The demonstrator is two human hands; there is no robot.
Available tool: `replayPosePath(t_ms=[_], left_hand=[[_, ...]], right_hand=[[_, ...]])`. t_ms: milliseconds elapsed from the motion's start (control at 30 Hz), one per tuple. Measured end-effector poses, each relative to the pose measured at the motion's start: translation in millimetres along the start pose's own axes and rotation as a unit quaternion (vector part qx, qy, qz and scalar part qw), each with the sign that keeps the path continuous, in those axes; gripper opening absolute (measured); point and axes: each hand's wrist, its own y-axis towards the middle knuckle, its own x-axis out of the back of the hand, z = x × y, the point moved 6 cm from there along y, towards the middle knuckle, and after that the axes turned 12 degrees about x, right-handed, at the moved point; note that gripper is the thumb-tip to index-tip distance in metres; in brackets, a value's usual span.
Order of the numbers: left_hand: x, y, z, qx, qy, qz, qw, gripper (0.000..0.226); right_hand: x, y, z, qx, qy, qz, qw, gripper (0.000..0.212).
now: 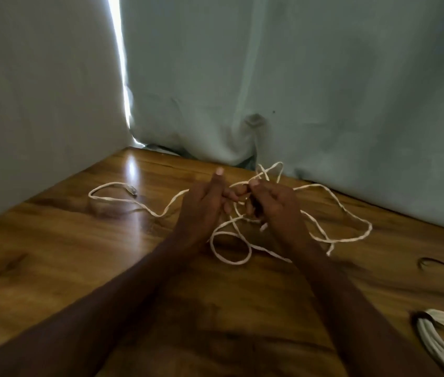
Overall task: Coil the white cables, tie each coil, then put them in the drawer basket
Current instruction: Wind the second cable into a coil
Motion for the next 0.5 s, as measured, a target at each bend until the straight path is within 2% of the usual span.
replayPosePath(t_ms=[33, 100, 200, 267, 367, 433, 500], left_hand=[[-1, -1, -4, -0.005, -0.006, 0.008, 1.000, 0.067], [-6, -2, -14, -0.018, -0.022, 0.034, 0.999, 0.056], [-17, 7, -24, 0.079, -0.125, 0.096, 0.984, 0.025], [-18, 25, -38, 0.092, -0.197, 0.061, 0.974, 0.017], [-15, 49, -70, -0.013, -0.153, 0.026, 0.988, 0.022], [-20, 55, -75, -0.052, -0.126, 0.049, 0.989, 0.025], [-24, 54, -69, -0.060, -0.128, 0.080, 0.987, 0.028]], right_hand=[[0, 0, 6, 0.055, -0.081, 0.023, 0.995, 0.035], [0, -3, 20, 0.128, -0.149, 0.053, 0.979, 0.028], [-2, -5, 37, 0.198, -0.184, 0.045, 0.962, 0.026], [-2, -4, 41, 0.236, -0.218, 0.028, 0.947, 0.019], [16, -2, 34, 0.237, -0.282, -0.064, 0.927, 0.014], [33, -2, 26, 0.199, -0.280, -0.137, 0.929, 0.023], [44, -1, 21, 0.147, -0.271, -0.177, 0.935, 0.035]])
